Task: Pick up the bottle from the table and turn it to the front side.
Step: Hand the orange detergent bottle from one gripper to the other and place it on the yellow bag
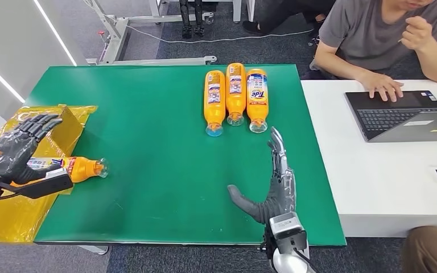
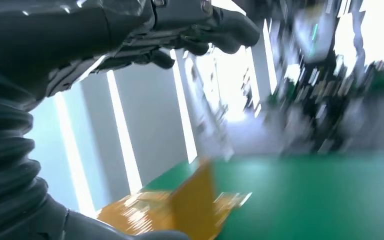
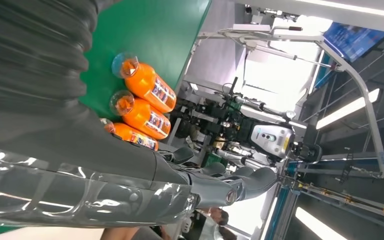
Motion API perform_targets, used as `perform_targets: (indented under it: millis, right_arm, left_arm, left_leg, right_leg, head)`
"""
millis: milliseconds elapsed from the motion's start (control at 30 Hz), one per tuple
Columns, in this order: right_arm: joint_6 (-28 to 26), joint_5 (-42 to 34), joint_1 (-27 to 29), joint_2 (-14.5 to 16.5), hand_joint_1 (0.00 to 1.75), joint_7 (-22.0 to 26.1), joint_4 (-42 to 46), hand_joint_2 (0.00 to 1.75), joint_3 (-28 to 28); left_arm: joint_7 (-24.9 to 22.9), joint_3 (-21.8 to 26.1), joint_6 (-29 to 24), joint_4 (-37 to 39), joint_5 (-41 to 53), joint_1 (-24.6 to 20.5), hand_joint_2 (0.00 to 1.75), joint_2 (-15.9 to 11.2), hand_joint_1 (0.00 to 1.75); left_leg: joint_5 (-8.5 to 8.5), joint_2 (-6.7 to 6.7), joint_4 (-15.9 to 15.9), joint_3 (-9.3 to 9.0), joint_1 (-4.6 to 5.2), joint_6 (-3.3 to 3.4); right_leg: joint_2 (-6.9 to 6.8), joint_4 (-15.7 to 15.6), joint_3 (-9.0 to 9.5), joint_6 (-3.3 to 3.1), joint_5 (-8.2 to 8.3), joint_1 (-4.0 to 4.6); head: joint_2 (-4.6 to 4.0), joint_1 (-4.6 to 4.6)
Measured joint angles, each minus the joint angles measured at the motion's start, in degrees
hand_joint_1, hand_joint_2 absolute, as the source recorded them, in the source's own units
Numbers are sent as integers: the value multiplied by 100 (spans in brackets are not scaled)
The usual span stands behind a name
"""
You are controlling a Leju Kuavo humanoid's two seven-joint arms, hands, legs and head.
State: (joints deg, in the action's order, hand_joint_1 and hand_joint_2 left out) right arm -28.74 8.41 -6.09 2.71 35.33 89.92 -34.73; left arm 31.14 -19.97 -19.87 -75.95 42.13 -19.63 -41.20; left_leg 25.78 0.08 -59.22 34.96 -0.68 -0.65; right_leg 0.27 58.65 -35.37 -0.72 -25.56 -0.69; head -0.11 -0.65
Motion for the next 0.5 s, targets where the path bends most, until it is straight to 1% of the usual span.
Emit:
perform_targets:
  millis: [67, 133, 167, 233, 367, 433, 500]
  right_arm:
    - [-14, 112, -11, 0, 0, -56, 9, 175, -2]
    - [-28, 199, -19, 0, 0, -103, 24, 175, -5]
    - [-33, 219, -21, 0, 0, -117, 30, 175, -7]
    - [-51, 236, -21, 0, 0, -134, 41, 175, -8]
    - [-87, 239, -21, 0, 0, -139, 56, 175, -9]
    - [-104, 251, -21, 0, 0, -138, 60, 175, -9]
    - [-130, 279, -21, 0, 0, -133, 61, 175, -9]
  left_arm:
    - [91, 260, -718, -286, -192, 102, 175, 422, 0]
    - [45, 373, -1206, -465, -181, 164, 175, 811, 0]
    - [14, 384, -1299, -524, -173, 190, 175, 946, 0]
    - [-12, 412, -1366, -610, -193, 236, 175, 1128, 0]
    - [-1, 484, -1401, -700, -282, 279, 175, 1302, 0]
    - [160, 534, -1419, -752, -623, 314, 175, 1443, 0]
    - [479, 596, -1473, -876, -1269, 400, 175, 1765, 0]
  left_leg:
    - [0, -8, 0, 1, 2, 0]
    - [1, -8, 0, 1, 2, 1]
    - [1, -5, 0, 0, 1, 1]
    - [0, -2, 0, -1, 1, 1]
    - [0, -4, -1, -2, -1, 0]
    - [0, -6, 0, -3, -1, 0]
    - [0, -7, 0, -3, 0, 0]
  right_leg:
    - [-8, -1, 6, 2, -1, -2]
    - [-9, -1, 11, 3, -1, -2]
    - [-8, -1, 10, 3, 0, -2]
    - [-5, -1, 9, 1, 2, -2]
    - [-6, 0, 9, 1, 2, -1]
    - [-7, 0, 8, 0, 2, -1]
    - [-8, -1, 9, 1, 2, -1]
  head:
    - [0, 1]
    - [0, 2]
    - [0, 2]
    - [0, 1]
    - [0, 0]
    - [0, -1]
    - [0, -1]
